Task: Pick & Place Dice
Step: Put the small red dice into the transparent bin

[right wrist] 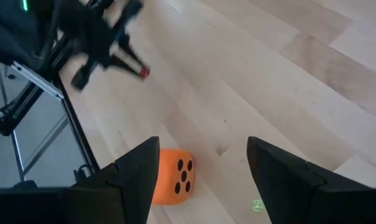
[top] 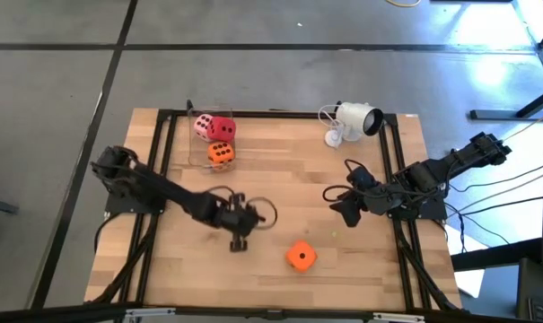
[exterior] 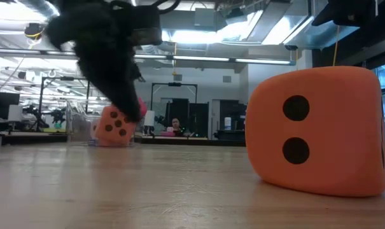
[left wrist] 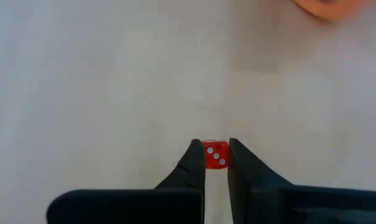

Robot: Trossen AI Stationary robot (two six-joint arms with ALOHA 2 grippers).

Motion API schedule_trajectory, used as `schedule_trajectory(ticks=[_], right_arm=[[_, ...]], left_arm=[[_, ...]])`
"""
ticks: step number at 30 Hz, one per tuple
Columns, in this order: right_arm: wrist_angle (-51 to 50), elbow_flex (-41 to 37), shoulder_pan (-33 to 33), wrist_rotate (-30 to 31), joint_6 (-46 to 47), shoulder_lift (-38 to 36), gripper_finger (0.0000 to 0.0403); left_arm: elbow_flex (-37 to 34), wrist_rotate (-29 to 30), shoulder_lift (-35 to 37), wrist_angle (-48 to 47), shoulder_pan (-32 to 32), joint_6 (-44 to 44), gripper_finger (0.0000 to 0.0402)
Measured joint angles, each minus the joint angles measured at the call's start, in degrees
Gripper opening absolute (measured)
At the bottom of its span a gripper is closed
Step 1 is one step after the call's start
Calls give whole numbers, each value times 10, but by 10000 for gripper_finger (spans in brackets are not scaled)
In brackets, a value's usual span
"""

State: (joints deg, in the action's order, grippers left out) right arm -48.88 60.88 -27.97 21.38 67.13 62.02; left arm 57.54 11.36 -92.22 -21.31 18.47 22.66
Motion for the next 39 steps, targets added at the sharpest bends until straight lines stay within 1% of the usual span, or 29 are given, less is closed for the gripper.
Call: schedule_trajectory(ticks=[3, 9, 15, 18, 20, 24, 27, 30, 32, 36, 39], right_arm=[[0, 0, 0, -8, -14, 0, 243], [-2, 0, 0, -13, -15, 0, 243], [-4, 0, 0, -2, -36, 0, 243], [-4, 0, 0, 9, -50, 0, 242], [-4, 0, 0, 21, -54, 0, 242], [-4, 0, 0, 40, -57, 0, 242], [-4, 0, 0, 46, -54, 0, 242], [-4, 0, 4, 47, -52, 0, 242], [-4, 0, 5, 47, -49, 0, 242], [-4, 0, 5, 51, -50, 0, 242], [-4, 0, 8, 64, -35, 0, 242]], left_arm=[[0, 26, 36, -37, -36, 25, 10], [1, 45, 130, -89, -117, 44, 10], [1, 77, 221, -160, -199, 104, 10], [1, 88, 255, -212, -241, 119, 10], [1, 91, 274, -250, -269, 114, 10], [1, 112, 292, -320, -334, 107, 10], [1, 98, 292, -348, -389, 106, 10], [-8, 78, 289, -353, -439, 103, 10], [-21, 50, 289, -349, -474, 74, 10], [-49, -25, 285, -309, -546, 9, 10], [-60, -56, 286, -301, -585, -12, 10]])
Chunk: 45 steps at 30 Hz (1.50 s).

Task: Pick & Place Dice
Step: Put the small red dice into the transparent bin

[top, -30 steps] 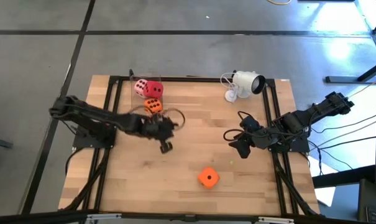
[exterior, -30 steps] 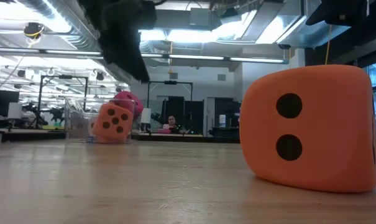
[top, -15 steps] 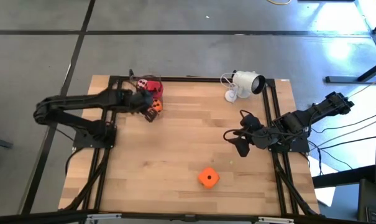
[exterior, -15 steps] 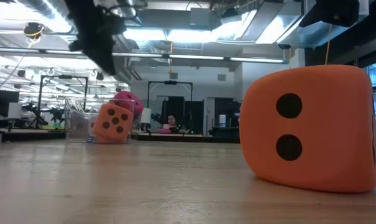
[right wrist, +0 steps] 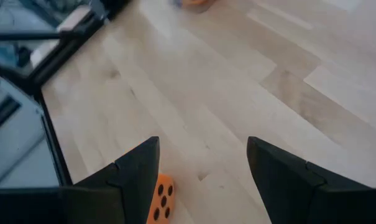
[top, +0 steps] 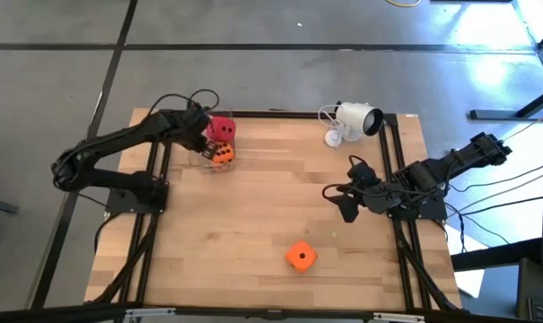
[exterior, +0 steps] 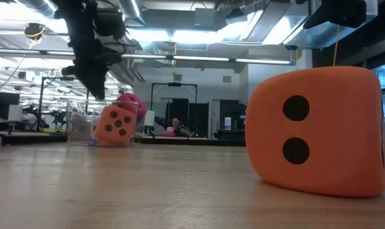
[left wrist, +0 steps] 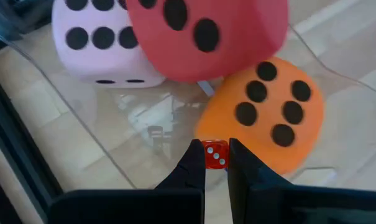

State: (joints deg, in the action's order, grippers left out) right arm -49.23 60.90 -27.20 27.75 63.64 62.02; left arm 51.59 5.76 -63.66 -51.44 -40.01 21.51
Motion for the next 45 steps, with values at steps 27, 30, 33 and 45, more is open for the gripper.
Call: schedule_trajectory(ticks=[27, 30, 33, 45], right_arm=[[4, 0, 1, 49, 0, 0, 242], [4, 0, 1, 49, 0, 0, 242], [4, 0, 1, 49, 0, 0, 242], [4, 0, 1, 44, -3, 0, 242]], left_arm=[[-5, -30, 0, -46, -58, -7, 10], [-5, -36, 0, -52, -58, 0, 10], [-5, -39, 0, -53, -57, 4, 10], [-5, -39, 0, -54, -49, 18, 10]])
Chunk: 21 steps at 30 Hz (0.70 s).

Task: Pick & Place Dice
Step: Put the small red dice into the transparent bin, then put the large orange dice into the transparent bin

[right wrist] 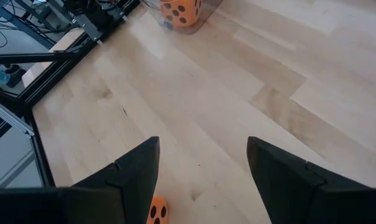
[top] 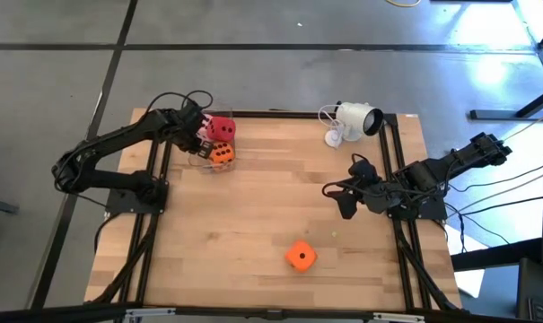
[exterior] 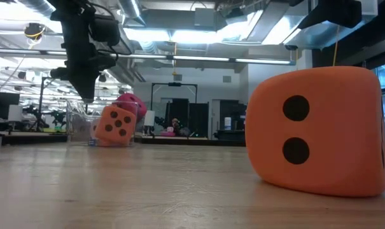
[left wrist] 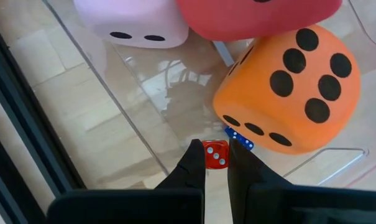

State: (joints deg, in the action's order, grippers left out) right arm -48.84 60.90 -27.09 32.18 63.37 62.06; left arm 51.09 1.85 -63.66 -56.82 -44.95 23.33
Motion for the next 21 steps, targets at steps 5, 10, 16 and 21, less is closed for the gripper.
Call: schedule_trajectory(ticks=[5, 10, 16, 21], right_arm=[[0, 0, 0, -3, 0, 0, 242], [0, 0, 0, -15, -4, 0, 242], [0, 0, 0, -18, -4, 0, 242], [0, 0, 0, -27, 5, 0, 242]], left_arm=[[0, 0, 0, 0, 7, 1, 13], [0, 0, 0, 1, 15, 14, 43], [0, -3, 0, 27, 36, 14, 92], [0, -21, -1, 47, 44, 13, 147]])
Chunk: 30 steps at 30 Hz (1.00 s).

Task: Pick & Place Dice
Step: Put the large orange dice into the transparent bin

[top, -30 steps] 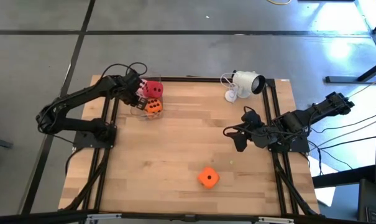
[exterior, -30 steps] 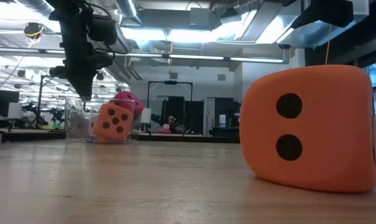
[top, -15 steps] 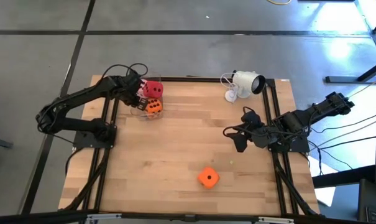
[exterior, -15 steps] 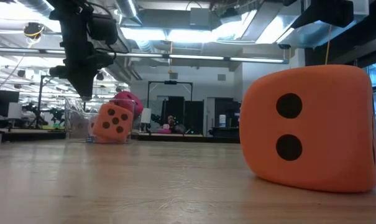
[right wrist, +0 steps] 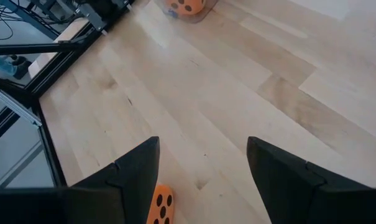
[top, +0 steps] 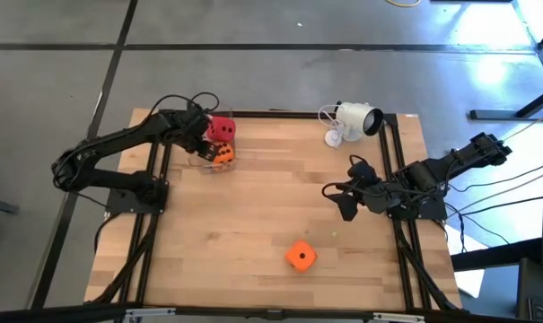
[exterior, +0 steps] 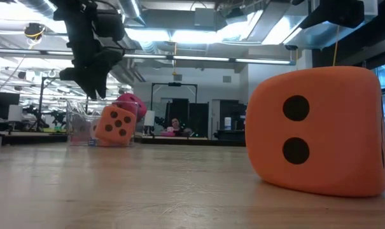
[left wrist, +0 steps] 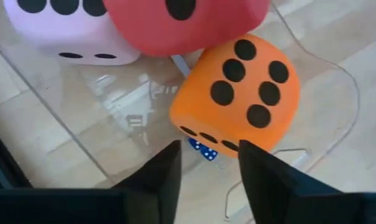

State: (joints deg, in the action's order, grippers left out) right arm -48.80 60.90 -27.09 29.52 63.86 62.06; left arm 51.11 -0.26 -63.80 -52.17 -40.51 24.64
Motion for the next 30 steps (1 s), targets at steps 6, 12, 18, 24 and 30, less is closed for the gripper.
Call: schedule_trajectory(ticks=[6, 12, 18, 24, 30], right_arm=[[0, 0, 0, -4, 0, 0, 242], [0, 0, 0, -6, 0, 0, 242], [-1, 0, 0, -22, -30, 0, 242], [-48, 0, 0, -101, -54, 9, 238], [-63, 0, -8, -165, -32, 35, 180]], left_arm=[[0, 0, -12, 0, 0, 2, 202], [2, -110, -18, 34, 0, -2, 211], [37, -268, -16, 85, 11, 17, 182], [104, -315, -16, 142, 94, 30, 149], [151, -107, -15, 160, 252, -79, 115]])
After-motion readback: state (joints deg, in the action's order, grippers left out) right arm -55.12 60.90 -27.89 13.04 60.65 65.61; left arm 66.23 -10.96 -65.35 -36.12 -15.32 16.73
